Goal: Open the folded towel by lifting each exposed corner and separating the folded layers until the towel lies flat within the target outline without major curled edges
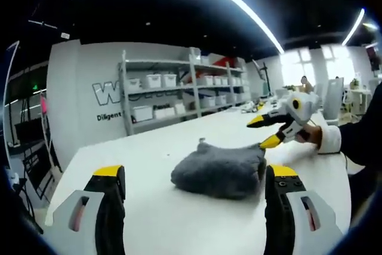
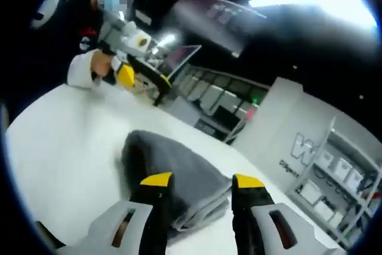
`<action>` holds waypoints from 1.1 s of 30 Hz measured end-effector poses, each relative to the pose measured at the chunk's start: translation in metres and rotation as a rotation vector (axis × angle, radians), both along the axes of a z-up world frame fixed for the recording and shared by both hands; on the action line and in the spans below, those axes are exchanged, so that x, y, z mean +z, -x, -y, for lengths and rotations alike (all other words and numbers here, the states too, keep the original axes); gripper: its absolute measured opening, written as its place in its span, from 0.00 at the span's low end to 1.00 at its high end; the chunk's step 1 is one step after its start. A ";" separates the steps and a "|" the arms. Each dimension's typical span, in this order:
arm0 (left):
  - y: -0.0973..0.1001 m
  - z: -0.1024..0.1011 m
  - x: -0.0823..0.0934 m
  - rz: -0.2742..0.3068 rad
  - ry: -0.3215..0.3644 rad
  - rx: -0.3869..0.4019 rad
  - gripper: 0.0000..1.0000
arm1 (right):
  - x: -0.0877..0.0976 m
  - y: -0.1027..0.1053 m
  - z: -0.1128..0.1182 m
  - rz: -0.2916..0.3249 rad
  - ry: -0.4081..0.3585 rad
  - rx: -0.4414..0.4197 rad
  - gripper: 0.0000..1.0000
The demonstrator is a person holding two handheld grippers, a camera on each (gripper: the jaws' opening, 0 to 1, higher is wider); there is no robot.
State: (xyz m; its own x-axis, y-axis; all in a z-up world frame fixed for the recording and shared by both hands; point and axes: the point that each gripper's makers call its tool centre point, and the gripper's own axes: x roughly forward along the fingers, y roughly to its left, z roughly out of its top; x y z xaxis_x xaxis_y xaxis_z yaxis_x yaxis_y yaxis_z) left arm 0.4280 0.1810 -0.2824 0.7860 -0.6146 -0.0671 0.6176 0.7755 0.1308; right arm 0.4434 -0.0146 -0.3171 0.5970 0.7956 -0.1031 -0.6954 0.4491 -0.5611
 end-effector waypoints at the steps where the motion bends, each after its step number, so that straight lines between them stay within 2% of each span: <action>1: 0.000 0.000 0.000 0.000 0.000 -0.002 0.96 | -0.001 0.001 -0.001 -0.010 0.001 0.009 0.37; 4: 0.000 0.000 -0.001 -0.004 -0.003 -0.002 0.96 | -0.006 0.003 -0.002 -0.030 0.022 0.029 0.36; 7: -0.001 0.000 -0.002 -0.005 -0.005 -0.004 0.95 | -0.017 0.009 -0.004 -0.088 0.040 0.097 0.35; 13: 0.002 0.002 -0.003 -0.005 -0.006 -0.010 0.95 | -0.025 0.013 -0.003 -0.104 0.069 0.135 0.38; 18: 0.003 0.004 -0.004 -0.006 -0.008 -0.013 0.95 | -0.039 0.008 -0.002 -0.092 0.148 0.110 0.38; 23: 0.000 0.000 -0.004 -0.009 -0.015 -0.003 0.95 | -0.047 0.003 -0.001 -0.104 0.170 0.088 0.36; 26: 0.000 -0.001 -0.004 -0.006 -0.016 0.001 0.95 | -0.047 -0.004 0.004 -0.118 0.151 0.055 0.35; 30: 0.004 0.004 -0.001 -0.007 0.007 -0.036 0.95 | -0.051 -0.011 0.008 -0.224 0.078 0.021 0.34; 32: 0.006 0.006 0.001 0.001 0.014 -0.046 0.94 | -0.050 -0.018 0.012 -0.259 0.039 -0.001 0.29; 33: 0.005 0.006 0.002 0.004 0.013 -0.045 0.94 | -0.050 -0.015 0.009 -0.290 0.014 0.018 0.28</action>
